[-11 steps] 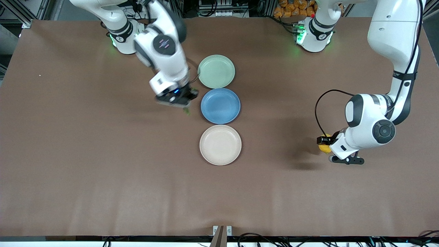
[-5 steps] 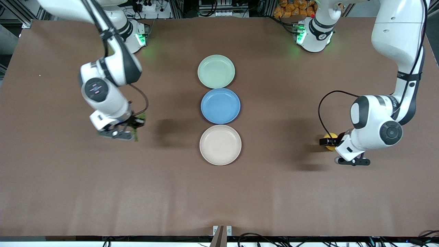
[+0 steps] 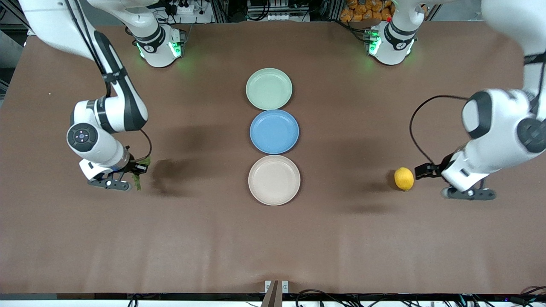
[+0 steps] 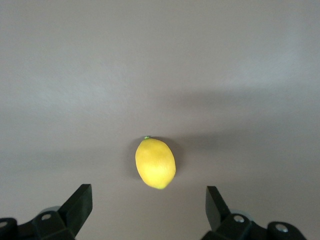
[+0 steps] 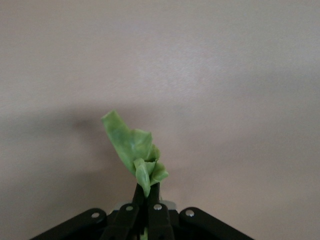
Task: Pick lemon and lettuce from plates
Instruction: 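Release the lemon on the table and raise the left gripper, then lower the lettuce to the table and open the right gripper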
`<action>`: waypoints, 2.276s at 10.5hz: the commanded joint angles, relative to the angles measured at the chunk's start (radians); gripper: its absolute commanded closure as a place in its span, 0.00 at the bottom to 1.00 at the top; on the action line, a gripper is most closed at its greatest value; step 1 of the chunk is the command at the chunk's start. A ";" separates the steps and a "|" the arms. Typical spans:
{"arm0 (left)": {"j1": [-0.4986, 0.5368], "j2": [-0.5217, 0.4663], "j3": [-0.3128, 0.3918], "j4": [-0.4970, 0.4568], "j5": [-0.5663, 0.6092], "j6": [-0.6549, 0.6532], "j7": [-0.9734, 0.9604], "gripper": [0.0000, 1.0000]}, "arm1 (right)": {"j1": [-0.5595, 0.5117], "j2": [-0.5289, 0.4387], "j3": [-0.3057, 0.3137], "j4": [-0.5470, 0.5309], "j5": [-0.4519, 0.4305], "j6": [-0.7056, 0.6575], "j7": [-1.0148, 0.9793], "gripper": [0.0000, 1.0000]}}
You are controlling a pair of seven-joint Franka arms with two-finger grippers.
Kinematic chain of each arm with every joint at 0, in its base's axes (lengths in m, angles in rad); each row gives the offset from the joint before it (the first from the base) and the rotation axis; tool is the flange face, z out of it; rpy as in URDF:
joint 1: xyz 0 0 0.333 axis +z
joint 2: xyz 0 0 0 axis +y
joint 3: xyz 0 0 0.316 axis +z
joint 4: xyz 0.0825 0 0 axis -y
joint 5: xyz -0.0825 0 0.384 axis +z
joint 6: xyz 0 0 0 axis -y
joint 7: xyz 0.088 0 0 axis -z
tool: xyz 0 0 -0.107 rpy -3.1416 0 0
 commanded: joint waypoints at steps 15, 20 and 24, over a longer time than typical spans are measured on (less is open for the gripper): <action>-0.144 -0.306 0.105 0.176 0.049 -0.468 -0.035 0.00 | -0.007 0.151 -0.100 0.042 0.020 0.158 -0.069 0.00; -0.134 -0.308 0.084 0.177 0.069 -0.468 -0.052 0.00 | -0.007 0.090 -0.093 0.196 0.070 -0.053 -0.058 0.00; -0.139 -0.308 0.084 0.177 0.061 -0.468 -0.060 0.00 | -0.010 0.005 -0.067 0.255 0.237 -0.084 -0.063 0.00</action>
